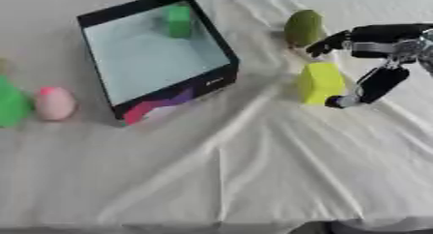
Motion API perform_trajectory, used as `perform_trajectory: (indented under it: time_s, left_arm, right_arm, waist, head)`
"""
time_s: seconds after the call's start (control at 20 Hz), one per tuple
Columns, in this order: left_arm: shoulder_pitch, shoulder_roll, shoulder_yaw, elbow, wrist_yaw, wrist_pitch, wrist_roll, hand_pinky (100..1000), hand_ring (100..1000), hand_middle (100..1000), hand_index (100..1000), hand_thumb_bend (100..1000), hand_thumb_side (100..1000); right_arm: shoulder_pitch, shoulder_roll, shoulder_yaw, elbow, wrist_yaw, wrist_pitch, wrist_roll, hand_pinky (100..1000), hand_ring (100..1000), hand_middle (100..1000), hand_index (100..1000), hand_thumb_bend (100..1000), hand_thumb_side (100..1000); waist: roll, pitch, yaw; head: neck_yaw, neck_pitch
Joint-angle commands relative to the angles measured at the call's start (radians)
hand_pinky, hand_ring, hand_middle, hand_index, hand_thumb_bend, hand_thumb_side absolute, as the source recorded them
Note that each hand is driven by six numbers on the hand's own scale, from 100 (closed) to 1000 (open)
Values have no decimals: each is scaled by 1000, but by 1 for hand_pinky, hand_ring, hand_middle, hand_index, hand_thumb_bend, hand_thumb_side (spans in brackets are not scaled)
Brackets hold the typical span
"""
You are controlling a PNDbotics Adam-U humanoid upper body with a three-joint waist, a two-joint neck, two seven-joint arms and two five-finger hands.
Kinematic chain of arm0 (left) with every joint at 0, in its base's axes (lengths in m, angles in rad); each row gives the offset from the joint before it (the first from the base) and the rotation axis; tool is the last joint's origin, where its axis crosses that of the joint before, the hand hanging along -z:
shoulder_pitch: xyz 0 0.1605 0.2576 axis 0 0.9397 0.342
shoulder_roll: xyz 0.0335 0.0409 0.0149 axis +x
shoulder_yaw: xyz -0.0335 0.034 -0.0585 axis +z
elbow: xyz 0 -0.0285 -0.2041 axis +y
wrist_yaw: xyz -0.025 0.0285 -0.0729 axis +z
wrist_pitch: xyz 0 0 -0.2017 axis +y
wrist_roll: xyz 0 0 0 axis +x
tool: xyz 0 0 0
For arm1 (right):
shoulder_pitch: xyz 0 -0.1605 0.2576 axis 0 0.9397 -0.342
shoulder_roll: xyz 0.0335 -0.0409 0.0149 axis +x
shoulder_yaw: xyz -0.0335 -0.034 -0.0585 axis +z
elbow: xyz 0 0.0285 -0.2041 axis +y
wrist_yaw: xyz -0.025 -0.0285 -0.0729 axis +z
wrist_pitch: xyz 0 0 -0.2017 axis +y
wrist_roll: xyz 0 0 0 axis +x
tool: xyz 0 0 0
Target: Pick up objects on the table and place them in the box.
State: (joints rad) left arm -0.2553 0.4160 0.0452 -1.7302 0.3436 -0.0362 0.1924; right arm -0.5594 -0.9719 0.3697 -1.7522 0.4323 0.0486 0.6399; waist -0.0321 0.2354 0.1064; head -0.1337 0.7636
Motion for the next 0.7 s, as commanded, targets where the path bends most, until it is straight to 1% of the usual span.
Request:
perform_trajectory:
  time_s: [0.05,0.3,0.7]
  left_arm:
    - [-8,24,1,-14,-2,-1,-5,783,837,761,756,100,786]
    - [-8,23,-1,-15,-3,0,-9,783,838,762,756,100,787]
    - [-9,23,-1,-16,-3,0,-10,784,839,763,755,100,785]
  right_arm:
    - [-19,-16,-12,11,28,-14,-17,992,935,884,997,448,391]
    - [-23,-6,1,31,66,-32,-22,992,936,887,1000,447,400]
    - [-30,8,11,79,86,-54,0,991,938,887,1000,446,400]
  waist:
    - [9,-6,0]
    - [10,-4,2]
    - [10,-3,3]
  head:
    - [0,-9]
    - [-3,-9]
    - [-4,-14]
